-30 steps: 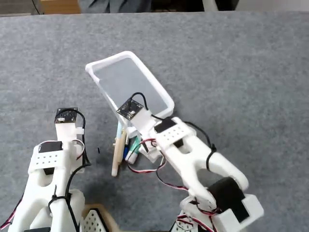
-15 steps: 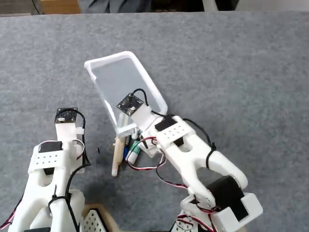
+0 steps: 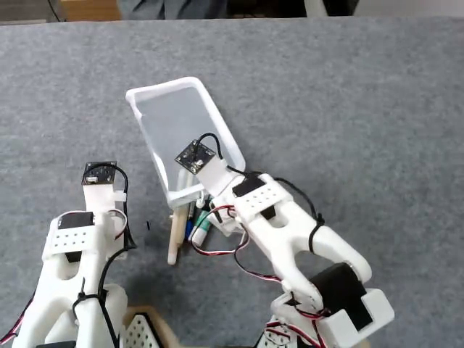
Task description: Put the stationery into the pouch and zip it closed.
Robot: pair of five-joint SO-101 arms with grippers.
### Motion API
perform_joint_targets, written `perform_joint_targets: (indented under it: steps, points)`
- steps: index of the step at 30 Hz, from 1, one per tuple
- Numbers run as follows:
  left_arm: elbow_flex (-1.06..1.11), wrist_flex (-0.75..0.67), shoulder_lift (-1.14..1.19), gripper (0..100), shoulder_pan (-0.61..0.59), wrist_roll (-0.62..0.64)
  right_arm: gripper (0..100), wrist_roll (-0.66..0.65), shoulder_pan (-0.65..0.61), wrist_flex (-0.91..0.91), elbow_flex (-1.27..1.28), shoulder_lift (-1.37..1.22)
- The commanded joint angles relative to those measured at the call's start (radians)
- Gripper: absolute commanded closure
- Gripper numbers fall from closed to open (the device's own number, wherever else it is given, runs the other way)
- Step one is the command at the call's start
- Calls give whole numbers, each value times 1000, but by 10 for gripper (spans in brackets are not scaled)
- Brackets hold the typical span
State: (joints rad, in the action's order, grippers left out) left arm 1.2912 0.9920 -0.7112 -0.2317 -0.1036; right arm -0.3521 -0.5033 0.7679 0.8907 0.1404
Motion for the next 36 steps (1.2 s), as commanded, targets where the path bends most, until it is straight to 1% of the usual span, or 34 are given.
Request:
perform_joint_targets:
  steps: [1, 7, 12, 20, 22, 24, 26, 29, 32, 36]
  points:
    - [7, -21, -3, 914, 5, -9, 986, 3, 31, 46, -41, 24]
    - [12, -23, -8, 916, 7, -9, 987, 46, 106, 207, -211, 168]
    - [13, -23, -8, 916, 2, -9, 987, 48, 103, 362, -334, 245]
    - [-4, -11, -14, 912, -2, -9, 987, 44, 101, 506, -464, 315]
    - [-35, 44, -14, 905, 5, -11, 987, 43, 101, 523, -506, 331]
    - [-102, 100, -14, 858, -1, -6, 987, 43, 100, 542, -547, 335]
    - [-194, 158, -14, 798, -2, 46, 987, 43, 100, 552, -581, 335]
    - [-367, 269, -14, 739, 7, 137, 987, 43, 100, 552, -621, 337]
    - [-516, 347, -14, 739, 8, 175, 987, 43, 100, 552, -659, 337]
    - [-641, 425, -14, 743, 8, 173, 987, 44, 100, 552, -711, 337]
